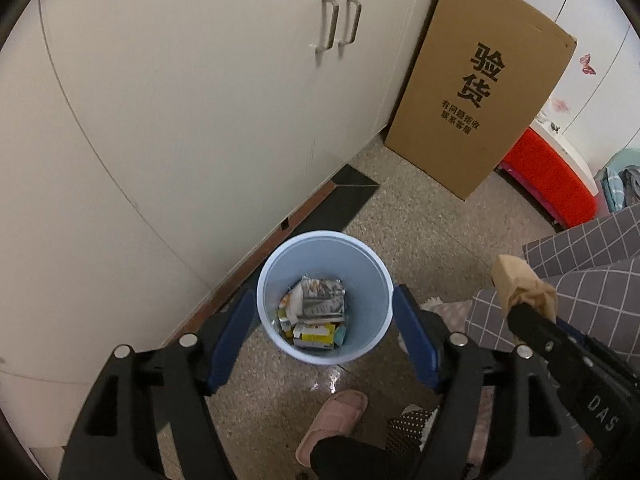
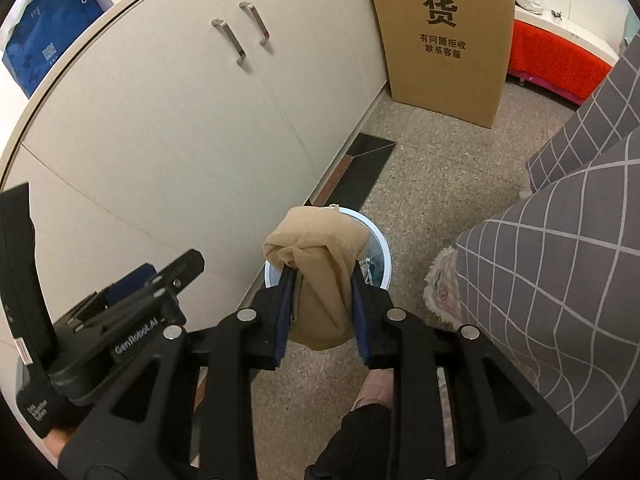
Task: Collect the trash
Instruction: 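Open the right gripper over the wastebasket to drop the tan bundle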
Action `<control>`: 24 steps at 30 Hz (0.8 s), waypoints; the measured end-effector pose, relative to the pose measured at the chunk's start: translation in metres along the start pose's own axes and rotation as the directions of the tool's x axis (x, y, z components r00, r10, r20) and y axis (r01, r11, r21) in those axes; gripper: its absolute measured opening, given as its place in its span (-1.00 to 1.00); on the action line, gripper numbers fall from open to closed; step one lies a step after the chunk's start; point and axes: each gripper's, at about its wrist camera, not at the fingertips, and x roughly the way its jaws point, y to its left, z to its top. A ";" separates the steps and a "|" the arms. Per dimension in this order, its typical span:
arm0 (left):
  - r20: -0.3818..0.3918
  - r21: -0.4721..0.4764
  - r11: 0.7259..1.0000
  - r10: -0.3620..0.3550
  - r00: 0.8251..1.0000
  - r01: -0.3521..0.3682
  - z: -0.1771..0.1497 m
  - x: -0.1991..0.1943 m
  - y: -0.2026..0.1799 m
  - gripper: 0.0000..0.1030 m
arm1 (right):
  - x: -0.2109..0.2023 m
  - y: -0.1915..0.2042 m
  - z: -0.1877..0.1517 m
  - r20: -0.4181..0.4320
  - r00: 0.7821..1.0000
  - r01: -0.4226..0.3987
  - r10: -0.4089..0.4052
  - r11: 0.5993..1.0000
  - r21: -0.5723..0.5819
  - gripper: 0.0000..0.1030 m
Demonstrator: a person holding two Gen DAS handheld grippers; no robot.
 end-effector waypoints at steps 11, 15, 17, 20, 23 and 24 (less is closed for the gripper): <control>-0.011 -0.051 0.999 -0.005 1.000 0.005 -0.010 0.001 0.017 0.43 | 0.005 0.013 0.001 -0.003 1.000 -0.009 0.009 1.000 -0.020 -0.48; -0.011 -0.089 0.996 0.013 1.000 -0.014 -0.011 0.000 0.033 0.43 | 0.009 0.021 0.007 0.005 1.000 -0.021 0.021 0.999 -0.039 -0.45; -0.013 -0.115 0.993 0.033 0.999 -0.035 -0.011 -0.001 0.042 0.43 | 0.010 0.028 0.012 0.030 0.998 -0.047 0.049 0.998 -0.049 -0.42; -0.011 -0.172 0.984 0.041 0.999 -0.043 -0.009 -0.005 0.059 0.43 | 0.010 0.041 0.018 0.089 0.994 -0.054 0.062 0.995 -0.087 0.55; 0.006 -0.202 0.979 0.046 0.999 -0.043 -0.009 -0.014 0.068 0.43 | 0.006 0.047 0.018 0.098 0.992 -0.074 0.082 0.993 -0.091 0.57; 0.011 -0.205 0.978 0.044 0.999 -0.040 -0.010 -0.017 0.068 0.43 | 0.005 0.049 0.017 0.098 0.992 -0.073 0.082 0.993 -0.093 0.57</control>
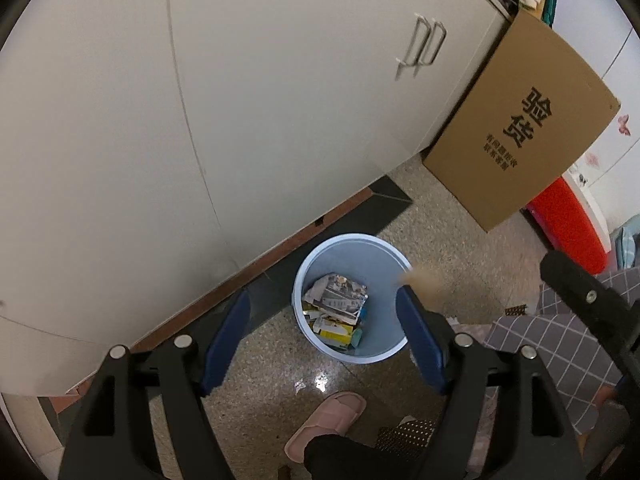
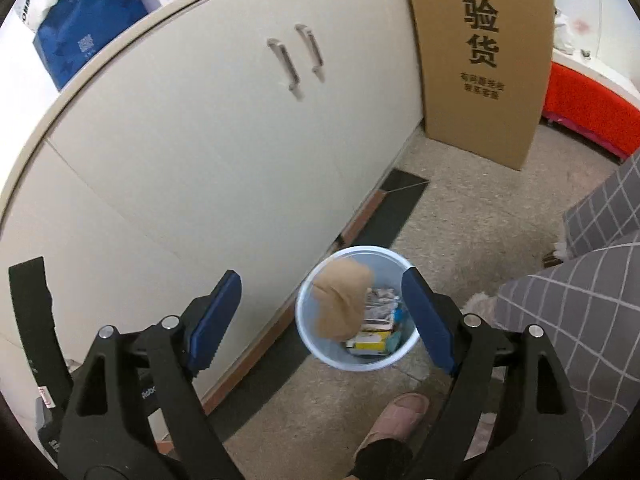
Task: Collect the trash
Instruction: 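Open the right gripper over the wastebasket to drop the tan bundle, then move both tools back over the table toward the cap and snack bag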
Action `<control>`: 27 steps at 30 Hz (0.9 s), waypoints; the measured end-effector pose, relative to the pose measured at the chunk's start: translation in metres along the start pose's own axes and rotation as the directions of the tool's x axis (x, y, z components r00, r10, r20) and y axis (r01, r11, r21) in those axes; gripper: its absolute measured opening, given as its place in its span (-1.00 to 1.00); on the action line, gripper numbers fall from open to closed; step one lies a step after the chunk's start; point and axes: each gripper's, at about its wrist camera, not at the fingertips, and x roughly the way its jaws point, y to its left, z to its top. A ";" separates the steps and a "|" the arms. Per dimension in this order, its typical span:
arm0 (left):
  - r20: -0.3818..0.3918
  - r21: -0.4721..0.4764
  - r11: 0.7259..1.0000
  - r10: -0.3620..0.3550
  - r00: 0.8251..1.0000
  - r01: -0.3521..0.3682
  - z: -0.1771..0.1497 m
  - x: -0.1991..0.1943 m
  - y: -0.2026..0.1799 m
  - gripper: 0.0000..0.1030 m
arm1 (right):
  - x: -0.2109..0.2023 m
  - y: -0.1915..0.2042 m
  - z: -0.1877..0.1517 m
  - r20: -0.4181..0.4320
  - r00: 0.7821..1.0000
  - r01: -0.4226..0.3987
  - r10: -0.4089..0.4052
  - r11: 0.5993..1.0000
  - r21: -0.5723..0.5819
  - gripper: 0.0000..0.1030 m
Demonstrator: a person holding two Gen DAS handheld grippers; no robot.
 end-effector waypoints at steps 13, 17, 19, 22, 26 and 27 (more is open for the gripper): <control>0.147 0.009 0.998 -0.058 0.987 0.057 -0.008 -0.077 -0.027 0.43 | -0.070 -0.019 -0.006 0.023 0.998 0.048 -0.050 0.996 0.081 0.62; 0.200 0.040 0.996 -0.082 0.976 0.075 -0.011 -0.111 -0.045 0.43 | -0.115 -0.017 -0.006 0.085 0.996 0.024 -0.029 0.998 0.065 0.63; 0.245 0.078 0.993 -0.101 0.964 0.084 -0.015 -0.134 -0.058 0.43 | -0.141 -0.017 -0.006 0.131 0.991 0.026 -0.032 0.999 0.046 0.64; 0.295 0.166 0.982 -0.137 0.946 0.091 -0.026 -0.169 -0.087 0.43 | -0.193 -0.024 -0.013 0.234 0.970 0.064 -0.067 0.998 0.021 0.68; 0.318 0.277 0.956 -0.187 0.929 0.098 -0.047 -0.203 -0.134 0.43 | -0.247 -0.048 -0.020 0.318 0.943 0.087 -0.099 0.995 0.052 0.71; 0.317 0.313 0.944 -0.211 0.925 0.107 -0.055 -0.212 -0.150 0.43 | -0.260 -0.057 -0.023 0.332 0.936 0.101 -0.116 0.993 0.062 0.71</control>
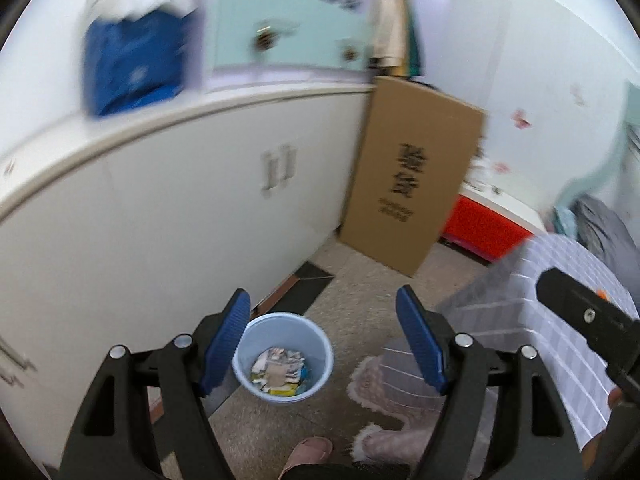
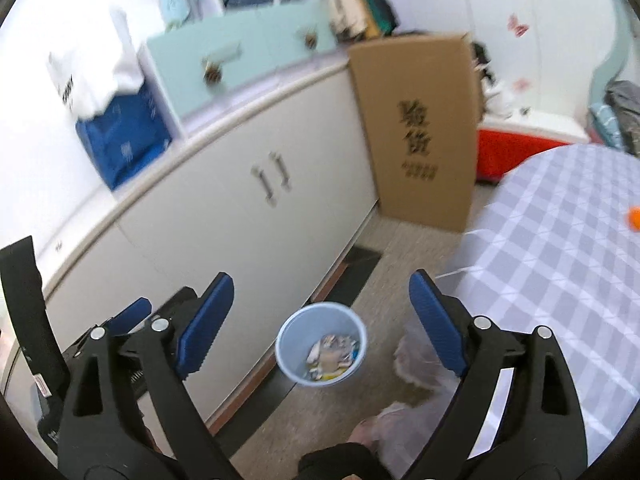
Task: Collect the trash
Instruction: 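Move both tools back over the table toward the cap and snack bag, then grasp the orange bottle cap with the left gripper while the right grasps the cookie snack bag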
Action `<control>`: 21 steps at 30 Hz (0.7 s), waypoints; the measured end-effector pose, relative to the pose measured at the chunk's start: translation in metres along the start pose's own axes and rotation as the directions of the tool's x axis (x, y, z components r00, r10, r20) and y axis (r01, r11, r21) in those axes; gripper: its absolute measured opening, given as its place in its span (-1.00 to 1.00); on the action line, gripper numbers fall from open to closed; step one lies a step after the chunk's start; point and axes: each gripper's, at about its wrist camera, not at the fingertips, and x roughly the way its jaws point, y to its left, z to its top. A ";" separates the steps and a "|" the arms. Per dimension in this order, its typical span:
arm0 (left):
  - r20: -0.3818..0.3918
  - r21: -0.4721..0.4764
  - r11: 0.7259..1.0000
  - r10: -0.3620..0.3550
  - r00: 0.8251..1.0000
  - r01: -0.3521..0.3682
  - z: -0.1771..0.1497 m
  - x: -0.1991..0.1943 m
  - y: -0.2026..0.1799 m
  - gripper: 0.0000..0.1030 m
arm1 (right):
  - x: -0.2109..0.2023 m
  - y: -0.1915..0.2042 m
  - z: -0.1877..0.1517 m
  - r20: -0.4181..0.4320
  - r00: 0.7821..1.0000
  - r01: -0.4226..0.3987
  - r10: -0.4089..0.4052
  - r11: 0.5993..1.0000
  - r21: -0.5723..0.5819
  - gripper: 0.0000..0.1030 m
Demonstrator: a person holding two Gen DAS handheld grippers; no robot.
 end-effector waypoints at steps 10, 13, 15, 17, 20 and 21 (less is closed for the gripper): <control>-0.110 0.167 0.962 -0.198 0.974 0.215 -0.017 -0.021 -0.158 0.43 | -0.099 -0.145 -0.007 0.043 0.972 0.222 -0.231 0.963 0.152 0.72; -0.151 0.211 0.946 -0.216 0.965 0.245 -0.023 -0.019 -0.198 0.43 | -0.118 -0.182 -0.014 0.042 0.950 0.294 -0.309 0.934 0.204 0.74; -0.172 0.229 0.937 -0.228 0.958 0.264 -0.029 -0.017 -0.221 0.43 | -0.125 -0.206 -0.018 0.021 0.938 0.331 -0.345 0.913 0.240 0.77; -0.197 0.250 0.929 -0.225 0.954 0.271 -0.034 -0.011 -0.242 0.43 | -0.126 -0.230 -0.023 -0.030 0.926 0.371 -0.377 0.888 0.270 0.79; -0.221 0.272 0.924 -0.213 0.952 0.270 -0.038 -0.006 -0.261 0.43 | -0.119 -0.251 -0.025 -0.064 0.913 0.404 -0.403 0.867 0.292 0.79; -0.224 0.281 0.922 -0.206 0.953 0.266 -0.038 -0.003 -0.265 0.43 | -0.114 -0.256 -0.024 -0.083 0.911 0.410 -0.405 0.862 0.298 0.79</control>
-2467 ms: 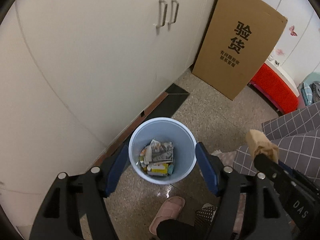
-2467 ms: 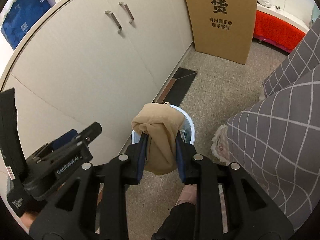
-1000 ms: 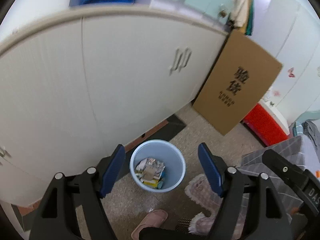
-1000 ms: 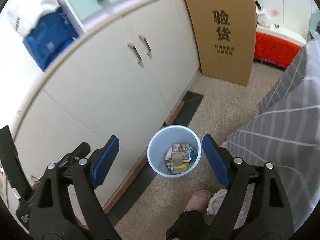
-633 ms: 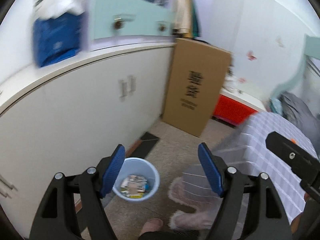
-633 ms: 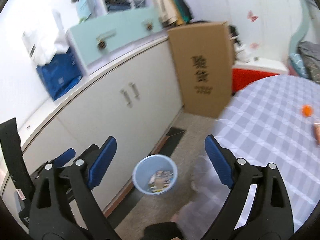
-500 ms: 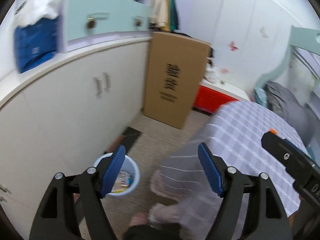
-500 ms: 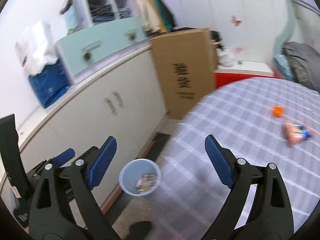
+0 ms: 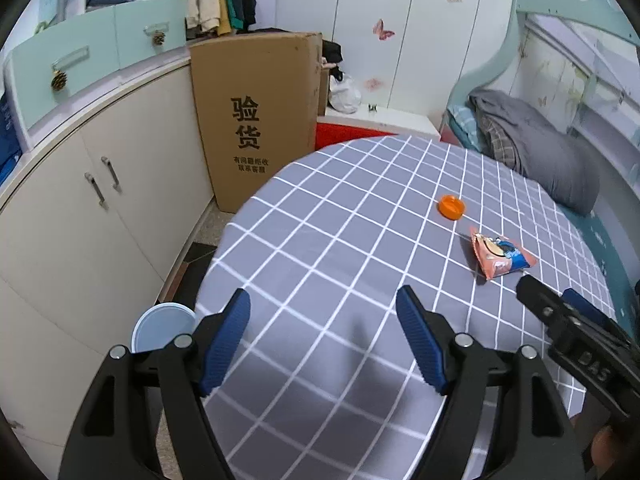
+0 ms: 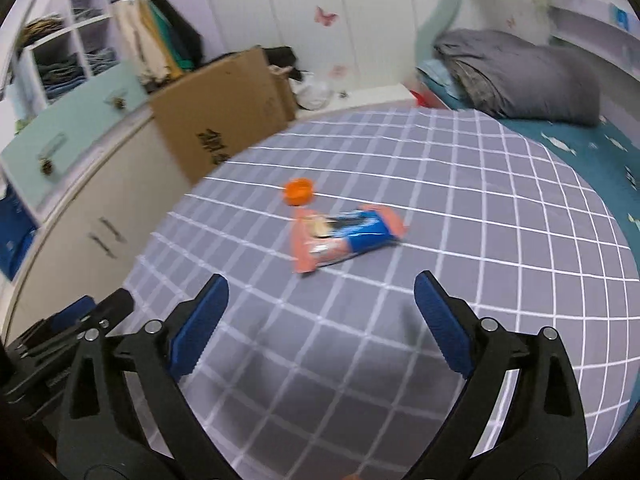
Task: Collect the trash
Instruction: 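Grasp the orange bottle cap with the left gripper while the right grasps the cookie snack bag, then carry both items to the wastebasket and open the right gripper to drop the snack bag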
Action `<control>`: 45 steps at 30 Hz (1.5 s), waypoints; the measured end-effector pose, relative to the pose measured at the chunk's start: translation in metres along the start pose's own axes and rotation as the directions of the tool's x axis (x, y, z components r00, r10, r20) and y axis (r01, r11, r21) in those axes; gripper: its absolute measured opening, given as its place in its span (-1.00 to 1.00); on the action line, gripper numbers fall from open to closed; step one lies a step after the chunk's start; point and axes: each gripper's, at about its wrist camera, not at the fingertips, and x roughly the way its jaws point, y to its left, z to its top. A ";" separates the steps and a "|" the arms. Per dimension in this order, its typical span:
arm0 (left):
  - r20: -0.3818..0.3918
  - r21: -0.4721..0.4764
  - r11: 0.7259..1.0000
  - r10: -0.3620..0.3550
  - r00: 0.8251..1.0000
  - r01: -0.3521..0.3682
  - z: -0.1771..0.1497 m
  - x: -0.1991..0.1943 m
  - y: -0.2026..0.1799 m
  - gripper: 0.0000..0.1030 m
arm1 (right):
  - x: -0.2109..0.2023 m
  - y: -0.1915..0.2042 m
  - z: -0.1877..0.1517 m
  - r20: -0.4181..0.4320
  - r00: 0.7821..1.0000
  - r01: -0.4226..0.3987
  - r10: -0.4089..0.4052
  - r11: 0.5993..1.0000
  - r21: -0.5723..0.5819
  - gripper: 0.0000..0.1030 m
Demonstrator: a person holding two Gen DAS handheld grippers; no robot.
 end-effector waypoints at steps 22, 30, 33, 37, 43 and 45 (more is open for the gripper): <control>-0.119 0.089 0.991 -0.085 0.989 0.096 0.052 0.080 -0.066 0.45 | 0.078 -0.038 0.055 -0.089 0.990 0.096 -0.107 0.989 -0.117 0.39; -0.124 0.196 0.977 -0.065 0.990 0.088 0.065 0.110 -0.117 0.44 | 0.072 -0.076 0.065 -0.057 0.996 0.075 -0.073 0.997 0.029 0.39; -0.120 0.198 0.976 -0.070 0.990 0.093 0.069 0.119 -0.126 0.43 | 0.071 -0.082 0.067 -0.051 0.997 0.054 -0.051 0.997 0.055 0.39; -0.119 0.201 0.975 -0.067 0.991 0.090 0.070 0.127 -0.131 0.29 | 0.071 -0.084 0.068 -0.051 0.997 0.053 -0.051 0.997 0.054 0.39; -0.099 0.271 0.954 -0.106 0.989 0.129 0.068 0.122 -0.141 -0.44 | 0.071 -0.084 0.067 -0.050 0.998 0.052 -0.049 0.997 0.056 0.40; -0.088 0.270 0.952 -0.127 0.988 0.147 0.067 0.112 -0.139 -0.44 | 0.070 -0.083 0.067 -0.049 0.998 0.049 -0.047 0.997 0.057 0.40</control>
